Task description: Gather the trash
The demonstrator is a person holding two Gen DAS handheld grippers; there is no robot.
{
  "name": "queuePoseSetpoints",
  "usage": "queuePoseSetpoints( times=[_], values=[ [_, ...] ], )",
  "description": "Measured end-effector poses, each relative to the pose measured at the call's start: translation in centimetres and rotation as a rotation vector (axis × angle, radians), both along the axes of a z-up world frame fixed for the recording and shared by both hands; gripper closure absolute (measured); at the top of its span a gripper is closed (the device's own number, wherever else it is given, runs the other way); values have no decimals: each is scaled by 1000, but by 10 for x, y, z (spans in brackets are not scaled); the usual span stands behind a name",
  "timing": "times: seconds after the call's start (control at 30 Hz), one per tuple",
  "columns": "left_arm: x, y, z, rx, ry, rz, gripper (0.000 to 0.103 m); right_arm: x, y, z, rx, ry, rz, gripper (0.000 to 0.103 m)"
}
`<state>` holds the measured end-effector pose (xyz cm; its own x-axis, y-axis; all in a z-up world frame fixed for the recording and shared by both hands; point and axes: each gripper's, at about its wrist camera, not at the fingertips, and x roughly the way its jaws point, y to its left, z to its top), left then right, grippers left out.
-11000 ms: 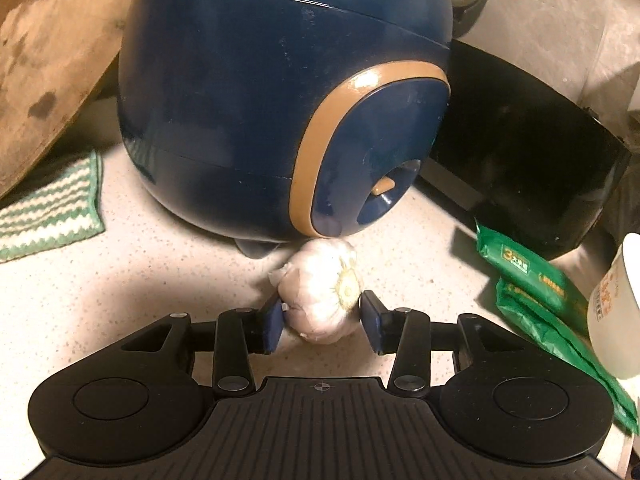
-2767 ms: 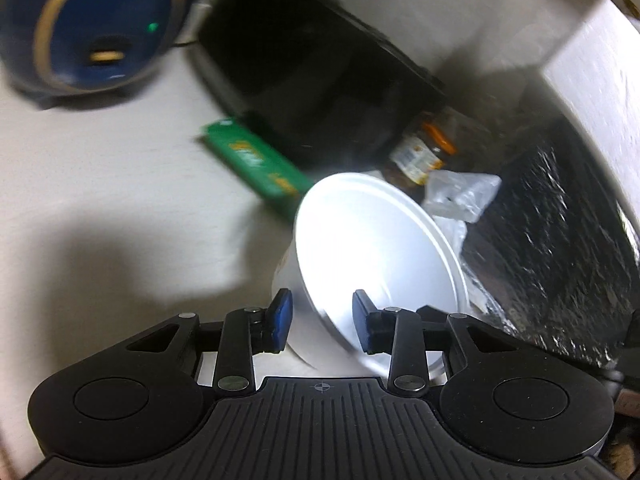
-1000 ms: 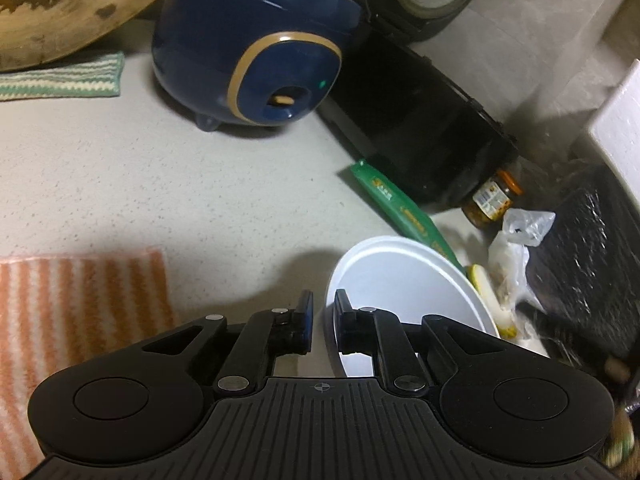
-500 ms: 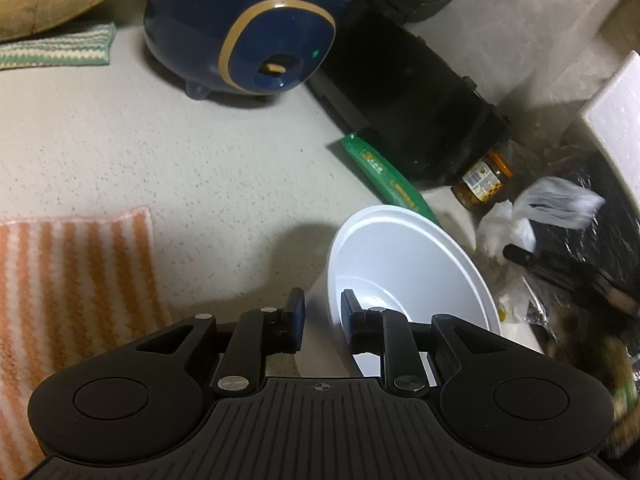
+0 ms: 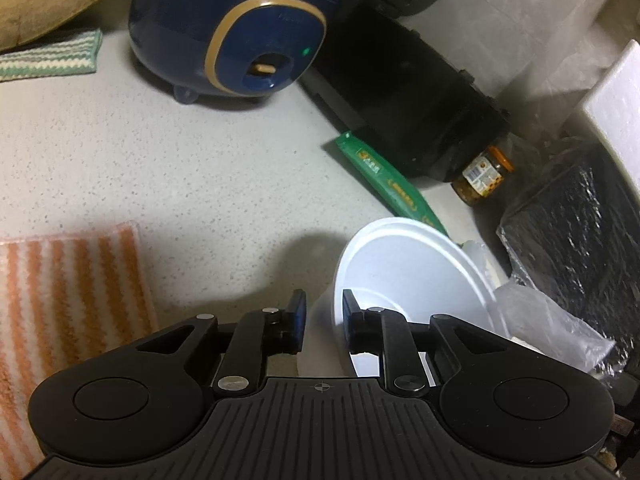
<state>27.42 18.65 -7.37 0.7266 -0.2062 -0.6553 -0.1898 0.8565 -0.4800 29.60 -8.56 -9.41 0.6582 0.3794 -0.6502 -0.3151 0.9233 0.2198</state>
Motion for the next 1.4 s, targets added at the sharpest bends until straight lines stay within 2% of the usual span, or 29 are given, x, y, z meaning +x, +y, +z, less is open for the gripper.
queuePoseSetpoints(
  times=[0.17, 0.3, 0.47, 0.53, 0.7, 0.8, 0.9, 1.17, 1.3, 1.4],
  values=[
    [2, -2, 0, 7, 11, -7, 84, -2, -4, 2, -133, -71, -45, 91],
    [3, -4, 1, 13, 13, -13, 84, -3, -18, 5, -171, -85, -117, 64],
    [4, -4, 1, 13, 18, -10, 84, -4, -32, 17, -123, -92, -130, 56],
    [3, -4, 1, 14, 19, -7, 84, -4, -30, 22, -112, -107, -106, 41],
    [-1, -4, 2, 19, 20, -6, 84, 4, -21, 33, -71, -132, -88, 40],
    [-5, -1, 3, 18, 21, 6, 84, 9, -18, 41, -21, -141, -79, 33],
    [-8, 0, 3, 17, 25, -2, 84, 16, -13, 42, -53, -154, -93, 31],
    [-9, -6, 2, 23, 39, -18, 87, 28, -7, 12, -71, -23, -59, 29],
    [-11, -4, 3, 3, 23, -14, 88, 28, -8, 6, -29, 10, -57, 29],
    [-14, 0, 5, 1, 11, 8, 88, 27, -8, 5, 18, 50, -33, 34]
  ],
)
